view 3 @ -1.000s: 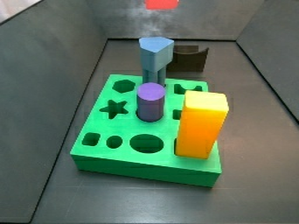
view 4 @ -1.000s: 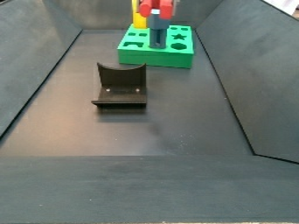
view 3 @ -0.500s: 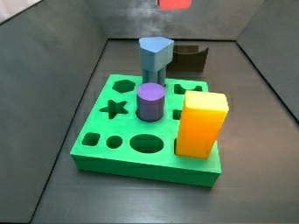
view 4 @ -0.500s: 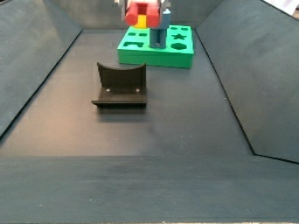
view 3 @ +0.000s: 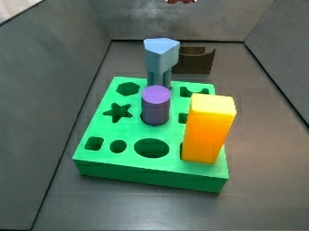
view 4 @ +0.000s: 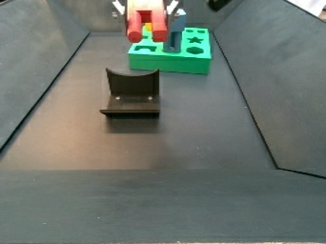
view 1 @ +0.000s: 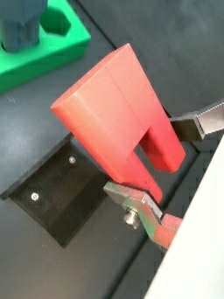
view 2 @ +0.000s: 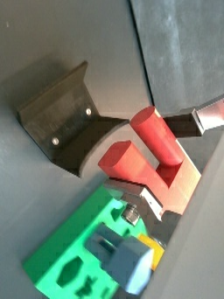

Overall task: Pick up the square-circle object. Move up. Rotate the square-circle object. Place the square-circle object on the fixture. Regrasp the square-circle object. Move to above the board. Insert the square-circle object.
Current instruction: Place the square-circle object on the fixture.

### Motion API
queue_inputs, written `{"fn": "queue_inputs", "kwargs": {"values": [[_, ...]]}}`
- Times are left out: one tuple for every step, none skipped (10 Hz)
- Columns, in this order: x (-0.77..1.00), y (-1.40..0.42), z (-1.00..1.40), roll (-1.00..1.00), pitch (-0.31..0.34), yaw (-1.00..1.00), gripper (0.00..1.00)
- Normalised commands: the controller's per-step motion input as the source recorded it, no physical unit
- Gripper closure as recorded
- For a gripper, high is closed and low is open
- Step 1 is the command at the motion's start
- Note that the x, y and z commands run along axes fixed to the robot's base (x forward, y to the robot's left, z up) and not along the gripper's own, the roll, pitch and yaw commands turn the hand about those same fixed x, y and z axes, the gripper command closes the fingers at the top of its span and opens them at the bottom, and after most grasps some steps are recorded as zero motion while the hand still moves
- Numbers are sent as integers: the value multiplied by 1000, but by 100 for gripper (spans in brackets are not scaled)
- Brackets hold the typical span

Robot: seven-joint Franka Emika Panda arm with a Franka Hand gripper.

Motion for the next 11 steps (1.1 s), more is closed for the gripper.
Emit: {"fn": "queue_inputs", "kwargs": {"values": [[543,38,-19,-690,232,-95,100],[490,46,-18,-514,191,-115,100],[412,53,-13,-310,149,-126,100],[352,42,-8,-211,123,-125,100],[281,41,-5,-172,101,-120,100],[186,46,-9,-163,86,-101,100],[119,65,-1000,-1000,-22,-178,100],[110,70,-1000,-1000,-29,-177,100],[117,77,-1000,-1000,-22,-168,100],[133,78,-1000,-1000,0,-158,100],[143,88,-1000,-1000,13,-154,100]]}}
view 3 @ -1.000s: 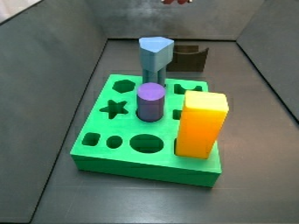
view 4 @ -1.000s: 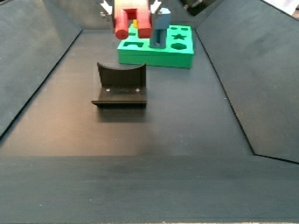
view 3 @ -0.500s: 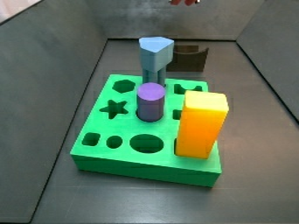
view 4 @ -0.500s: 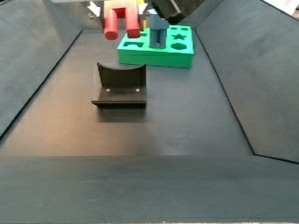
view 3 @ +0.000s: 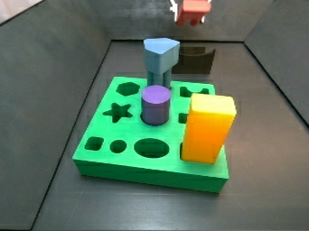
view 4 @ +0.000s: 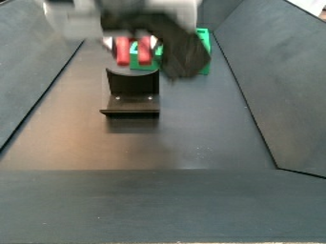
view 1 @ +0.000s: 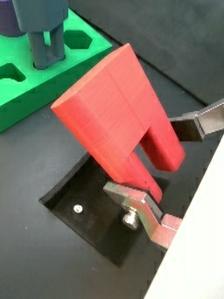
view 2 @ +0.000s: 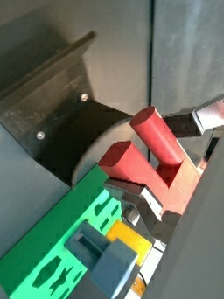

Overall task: Pick up the square-circle object. Move up. Rotate the square-circle object. Place the square-circle object on the fixture. Regrasp the square-circle object. Move to above the board. Insert the square-circle object.
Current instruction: Place the square-circle object on the fixture.

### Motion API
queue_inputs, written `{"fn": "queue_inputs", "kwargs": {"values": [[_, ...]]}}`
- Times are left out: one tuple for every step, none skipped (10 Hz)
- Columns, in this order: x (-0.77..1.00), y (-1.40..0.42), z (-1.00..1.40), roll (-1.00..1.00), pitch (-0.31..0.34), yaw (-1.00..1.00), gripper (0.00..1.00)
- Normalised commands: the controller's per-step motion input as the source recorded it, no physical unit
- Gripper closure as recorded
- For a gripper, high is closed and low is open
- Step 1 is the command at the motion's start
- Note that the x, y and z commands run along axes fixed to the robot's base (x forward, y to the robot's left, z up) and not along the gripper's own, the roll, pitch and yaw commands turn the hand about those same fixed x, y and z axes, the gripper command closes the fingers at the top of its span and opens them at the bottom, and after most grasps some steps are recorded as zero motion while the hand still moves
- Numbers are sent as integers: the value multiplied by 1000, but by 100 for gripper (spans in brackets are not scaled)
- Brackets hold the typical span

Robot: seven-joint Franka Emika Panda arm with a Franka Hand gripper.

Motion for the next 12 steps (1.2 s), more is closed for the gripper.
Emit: {"fn": "queue_inputs", "kwargs": {"values": [[153,95,-1000,-983,18,-152,100],[160,98,-1000,-876,16,-137,100],[170,107,-1000,-659,19,-115,100],[183,115,-1000,-443,25,-99,100],[193,116,-1000,-297,35,-91,100],[191,113,-1000,-217,41,-84,100],[167,101,-857,-191,37,-85,100],[144,91,-737,-182,37,-85,100],[120,76,-511,-163,38,-86,100],[88,75,-419,-125,36,-74,100],[0,-500,-167,0,0,0,100],[0,0,0,0,0,0,0]]}}
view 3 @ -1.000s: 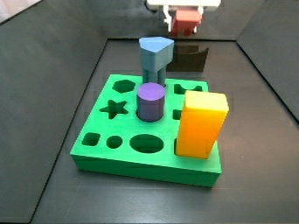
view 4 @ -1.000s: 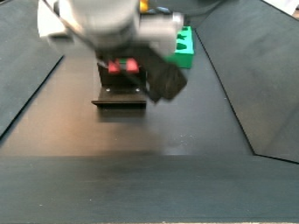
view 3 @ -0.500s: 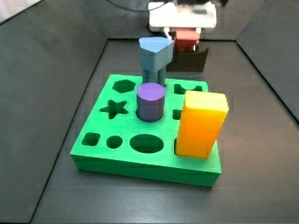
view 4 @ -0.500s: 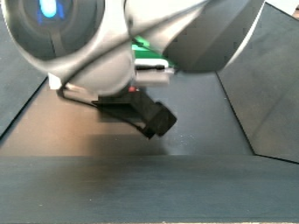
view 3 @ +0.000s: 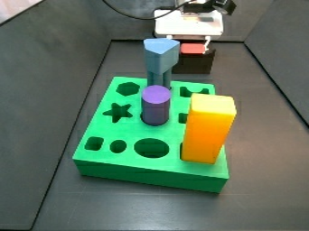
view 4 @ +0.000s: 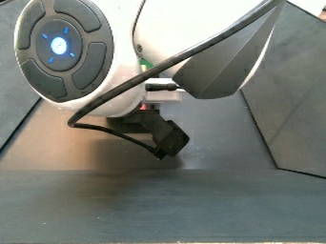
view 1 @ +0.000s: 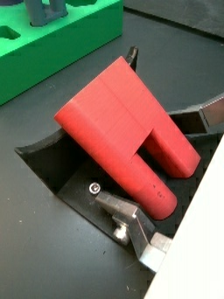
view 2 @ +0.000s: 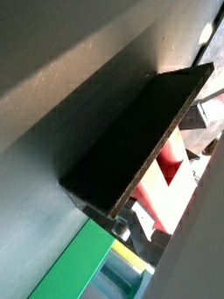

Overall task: Pick up the square-circle object. Move up. Rotate the square-circle object. Place the square-circle object on the fixture. Regrasp the square-circle object. Move to above the board. Insert the square-circle object.
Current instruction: Regrasp the square-circle object.

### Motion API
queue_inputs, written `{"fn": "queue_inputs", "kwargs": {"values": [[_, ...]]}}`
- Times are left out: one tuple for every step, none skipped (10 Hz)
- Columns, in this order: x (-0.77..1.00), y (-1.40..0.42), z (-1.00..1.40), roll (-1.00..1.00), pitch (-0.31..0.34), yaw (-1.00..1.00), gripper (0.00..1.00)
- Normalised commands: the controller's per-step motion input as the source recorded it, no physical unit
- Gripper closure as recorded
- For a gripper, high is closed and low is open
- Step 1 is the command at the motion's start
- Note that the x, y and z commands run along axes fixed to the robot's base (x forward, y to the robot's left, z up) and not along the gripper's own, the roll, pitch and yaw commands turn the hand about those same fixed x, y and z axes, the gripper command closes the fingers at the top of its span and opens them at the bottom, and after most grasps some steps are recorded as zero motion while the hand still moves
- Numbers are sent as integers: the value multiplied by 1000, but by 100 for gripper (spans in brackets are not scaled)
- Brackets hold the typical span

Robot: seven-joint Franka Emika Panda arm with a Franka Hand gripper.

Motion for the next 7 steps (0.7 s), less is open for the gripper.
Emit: {"fn": "queue_inputs", "kwargs": {"values": [[0,0,1000,-14,-34,-8,0],[-12,-1,1000,-8,-25,3,0],[-26,-3,1000,6,-15,14,0],[-32,-9,1000,34,-1,28,0],[-38,-8,1000,46,20,30,0],[-39,-4,880,49,50,28,0],[-33,-1,710,46,68,21,0]]}}
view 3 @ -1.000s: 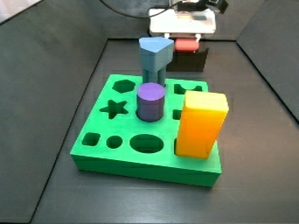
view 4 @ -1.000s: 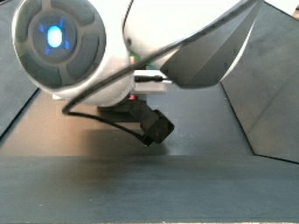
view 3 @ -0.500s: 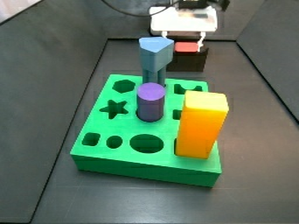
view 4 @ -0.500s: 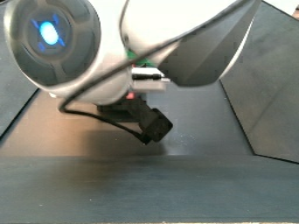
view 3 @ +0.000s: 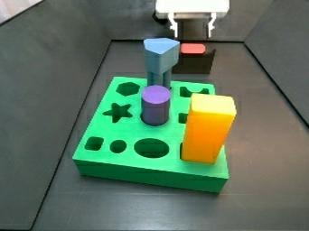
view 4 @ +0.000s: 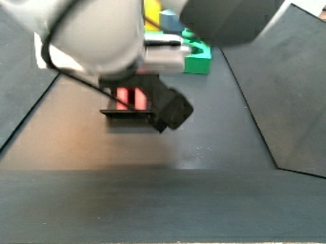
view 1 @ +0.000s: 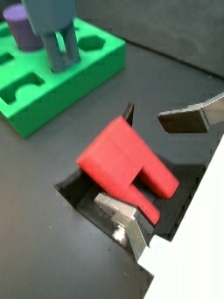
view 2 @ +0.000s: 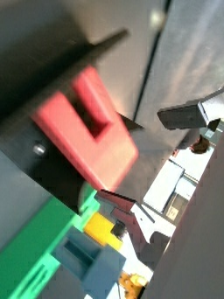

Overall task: Pick up the square-circle object. Move up. Rotate the square-circle object. Place the square-circle object on the fixture. Regrasp the square-circle object. Move to above the board. Insert the square-circle object.
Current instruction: Regrasp the square-circle object.

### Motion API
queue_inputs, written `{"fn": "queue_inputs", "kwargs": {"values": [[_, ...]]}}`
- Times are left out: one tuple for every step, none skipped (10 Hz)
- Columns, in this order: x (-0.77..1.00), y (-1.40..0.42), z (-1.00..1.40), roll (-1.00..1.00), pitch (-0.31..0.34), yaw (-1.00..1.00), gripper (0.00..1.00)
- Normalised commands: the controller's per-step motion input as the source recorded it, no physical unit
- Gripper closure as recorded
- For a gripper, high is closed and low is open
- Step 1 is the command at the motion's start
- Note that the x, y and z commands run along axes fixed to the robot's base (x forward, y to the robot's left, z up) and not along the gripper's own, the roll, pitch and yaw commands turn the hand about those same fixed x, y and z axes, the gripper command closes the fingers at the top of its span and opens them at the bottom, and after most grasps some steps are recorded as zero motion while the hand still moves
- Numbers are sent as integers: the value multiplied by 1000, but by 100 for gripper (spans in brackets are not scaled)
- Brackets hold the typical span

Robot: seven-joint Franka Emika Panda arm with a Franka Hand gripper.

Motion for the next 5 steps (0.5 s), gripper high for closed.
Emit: {"fn": "queue_inputs", "kwargs": {"values": [[-29,4,476,43,87,6,0],[-26,6,357,40,89,-2,0],[-72,-930,1000,1000,78,35,0],[-75,-992,1000,1000,75,33,0],[-109,-1000,978,1000,62,32,0]]}}
